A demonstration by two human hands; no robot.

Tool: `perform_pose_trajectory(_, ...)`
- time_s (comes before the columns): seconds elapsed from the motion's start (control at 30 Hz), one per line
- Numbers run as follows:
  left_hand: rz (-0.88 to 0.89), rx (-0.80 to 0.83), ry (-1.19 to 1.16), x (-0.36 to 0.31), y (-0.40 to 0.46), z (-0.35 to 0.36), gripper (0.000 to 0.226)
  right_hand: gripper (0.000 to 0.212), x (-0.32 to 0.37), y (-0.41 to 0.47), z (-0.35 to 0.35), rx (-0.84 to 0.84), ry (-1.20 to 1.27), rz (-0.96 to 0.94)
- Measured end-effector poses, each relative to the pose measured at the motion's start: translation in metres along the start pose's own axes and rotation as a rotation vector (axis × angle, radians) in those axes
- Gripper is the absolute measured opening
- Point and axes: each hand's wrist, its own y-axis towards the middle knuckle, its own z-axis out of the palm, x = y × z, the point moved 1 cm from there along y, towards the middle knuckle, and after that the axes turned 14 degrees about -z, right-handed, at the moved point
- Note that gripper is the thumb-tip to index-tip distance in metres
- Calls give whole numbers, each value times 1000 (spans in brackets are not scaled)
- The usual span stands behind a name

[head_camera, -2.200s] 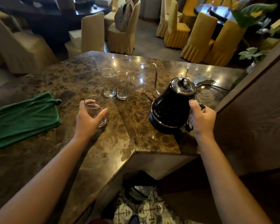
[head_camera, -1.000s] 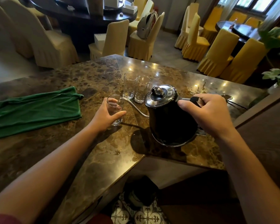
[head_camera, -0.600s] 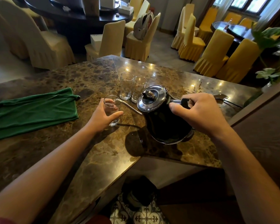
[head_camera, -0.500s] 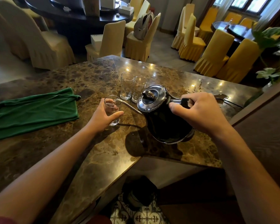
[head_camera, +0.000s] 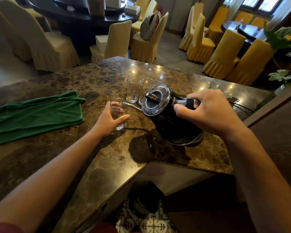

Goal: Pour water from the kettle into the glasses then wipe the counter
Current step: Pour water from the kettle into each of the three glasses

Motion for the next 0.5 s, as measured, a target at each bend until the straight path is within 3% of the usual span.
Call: perform_pose_trajectory(0.5, -4, 7, 1, 1, -1, -2, 64, 46, 0, -1, -1, 40, 24, 14)
